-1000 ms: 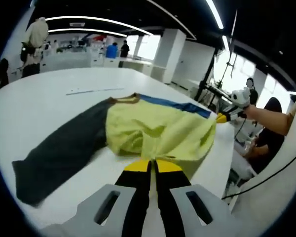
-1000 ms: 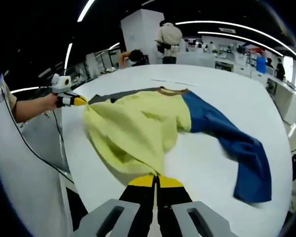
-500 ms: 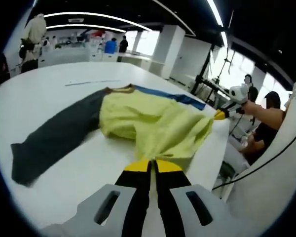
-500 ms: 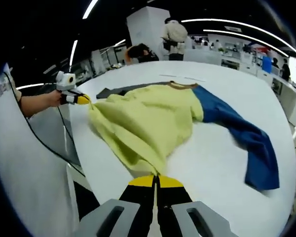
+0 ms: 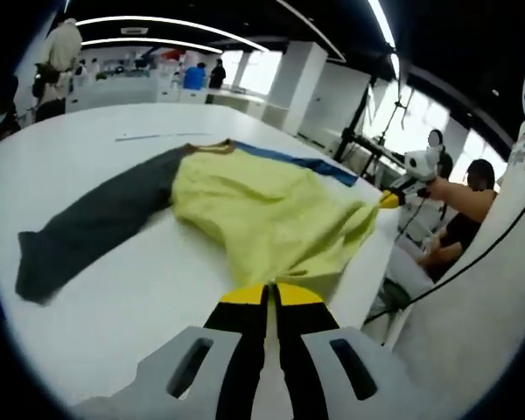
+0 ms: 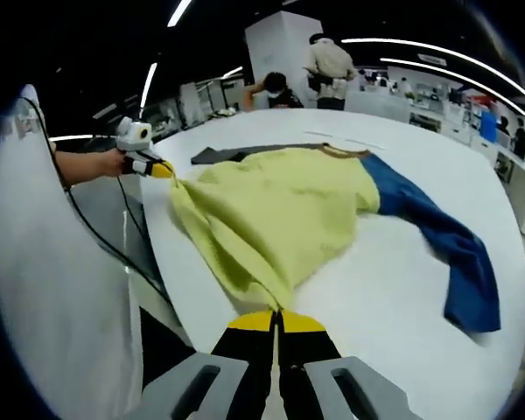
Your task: Fold the garment on the visible template until the final outline fits inside the template.
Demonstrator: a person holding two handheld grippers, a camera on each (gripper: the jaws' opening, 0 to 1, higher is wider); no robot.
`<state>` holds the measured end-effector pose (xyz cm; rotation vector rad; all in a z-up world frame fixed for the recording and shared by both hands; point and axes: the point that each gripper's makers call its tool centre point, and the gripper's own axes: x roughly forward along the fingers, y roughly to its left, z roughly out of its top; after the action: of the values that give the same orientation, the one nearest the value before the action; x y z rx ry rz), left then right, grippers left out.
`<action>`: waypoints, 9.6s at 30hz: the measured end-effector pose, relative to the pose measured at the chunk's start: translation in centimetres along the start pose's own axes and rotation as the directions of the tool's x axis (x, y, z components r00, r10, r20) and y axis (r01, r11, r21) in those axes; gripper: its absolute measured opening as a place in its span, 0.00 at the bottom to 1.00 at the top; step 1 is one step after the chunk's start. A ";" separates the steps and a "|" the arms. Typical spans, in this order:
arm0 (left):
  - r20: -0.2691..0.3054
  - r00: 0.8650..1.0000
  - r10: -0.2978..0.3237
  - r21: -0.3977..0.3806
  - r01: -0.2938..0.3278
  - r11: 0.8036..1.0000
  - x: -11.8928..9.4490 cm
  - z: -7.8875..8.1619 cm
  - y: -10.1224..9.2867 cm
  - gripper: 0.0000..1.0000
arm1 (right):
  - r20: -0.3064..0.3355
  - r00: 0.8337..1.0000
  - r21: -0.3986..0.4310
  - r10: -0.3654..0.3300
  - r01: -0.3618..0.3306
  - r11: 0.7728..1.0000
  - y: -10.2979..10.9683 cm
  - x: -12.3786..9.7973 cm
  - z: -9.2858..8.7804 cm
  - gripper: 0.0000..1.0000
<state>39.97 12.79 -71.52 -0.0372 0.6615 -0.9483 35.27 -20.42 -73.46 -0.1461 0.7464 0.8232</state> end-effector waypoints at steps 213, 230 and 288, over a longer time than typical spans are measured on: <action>-0.342 0.930 -0.135 0.322 0.251 0.913 -2.3 -9.7 -4.5 0.00 | -0.073 0.980 -0.001 0.187 -0.188 0.982 3.9 -0.6 -4.9 0.00; -0.203 0.963 -0.178 0.193 0.218 0.957 -3.1 -7.2 -4.5 0.18 | 0.035 0.985 0.062 0.168 -0.170 0.984 2.8 -1.6 -2.9 0.05; 0.057 0.997 -0.051 0.135 0.043 0.990 -3.7 -0.3 -2.7 0.73 | 0.173 0.883 0.256 -0.437 0.388 0.886 -15.5 -7.3 -1.8 0.35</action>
<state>36.34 14.09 -69.09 0.0375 0.5422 -1.0316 42.07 -36.26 -72.43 -0.0147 0.5545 0.3364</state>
